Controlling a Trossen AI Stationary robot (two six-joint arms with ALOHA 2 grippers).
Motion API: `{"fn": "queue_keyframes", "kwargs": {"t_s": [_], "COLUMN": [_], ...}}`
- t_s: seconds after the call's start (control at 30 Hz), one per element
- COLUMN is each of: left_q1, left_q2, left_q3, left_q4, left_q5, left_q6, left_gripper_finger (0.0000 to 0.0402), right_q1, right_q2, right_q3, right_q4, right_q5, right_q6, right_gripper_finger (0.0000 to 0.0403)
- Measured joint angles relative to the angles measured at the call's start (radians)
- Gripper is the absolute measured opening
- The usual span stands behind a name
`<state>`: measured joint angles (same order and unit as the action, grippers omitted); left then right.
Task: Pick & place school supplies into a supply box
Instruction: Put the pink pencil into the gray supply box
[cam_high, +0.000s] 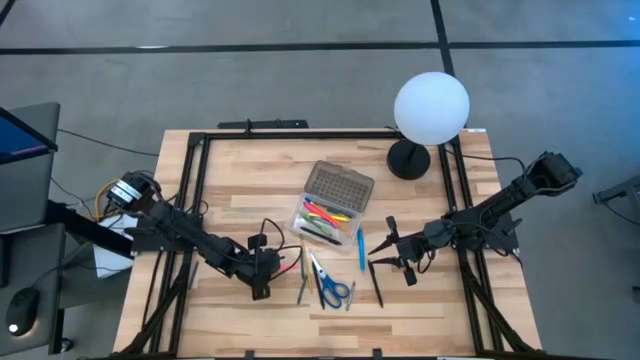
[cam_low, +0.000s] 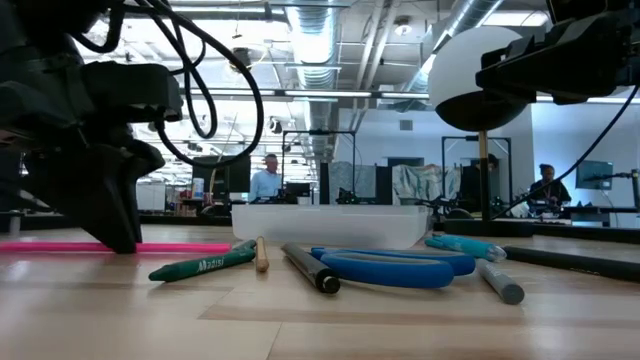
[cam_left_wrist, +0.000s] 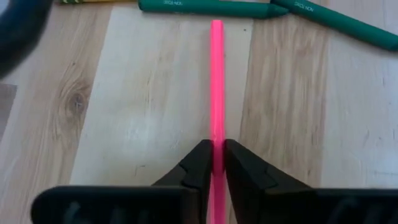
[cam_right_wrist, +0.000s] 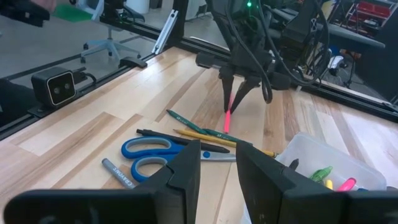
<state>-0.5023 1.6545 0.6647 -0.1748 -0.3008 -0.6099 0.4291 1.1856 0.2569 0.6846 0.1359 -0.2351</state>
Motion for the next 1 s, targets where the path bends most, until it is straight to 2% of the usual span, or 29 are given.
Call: {"fn": "queue_keyframes", "kwargs": {"t_s": [0.13, 0.23, 0.43, 0.6, 0.8, 1.0], "left_q1": [-0.019, -0.024, -0.054, -0.079, -0.099, -0.099], "left_q2": [0.004, 0.007, 0.015, 0.016, 0.016, 0.015], "left_q3": [-0.005, -0.028, -0.161, -0.242, -0.272, -0.277], "left_q4": [0.039, 0.094, 0.383, 0.544, 0.593, 0.593], "left_q5": [-0.05, -0.07, -0.16, -0.227, -0.284, -0.25], "left_q6": [0.032, 0.032, 0.012, -0.008, -0.006, -0.018], "left_gripper_finger": [0.001, 0.0011, 0.0004, 0.0, 0.0002, 0.0001], "right_q1": [0.0, 0.0, 0.0, 0.0, 0.0, -0.001], "right_q2": [0.0, 0.0, 0.0, 0.0, 0.0, 0.0], "right_q3": [0.0, 0.0, 0.0, 0.0, 0.0, 0.0], "right_q4": [0.0, -0.001, -0.004, -0.004, -0.004, -0.004], "right_q5": [0.0, 0.0, 0.0, 0.0, 0.0, 0.0], "right_q6": [0.001, 0.001, 0.002, 0.008, 0.008, 0.008], "right_gripper_finger": [0.0097, 0.0097, 0.0097, 0.0097, 0.0097, 0.0097]}}
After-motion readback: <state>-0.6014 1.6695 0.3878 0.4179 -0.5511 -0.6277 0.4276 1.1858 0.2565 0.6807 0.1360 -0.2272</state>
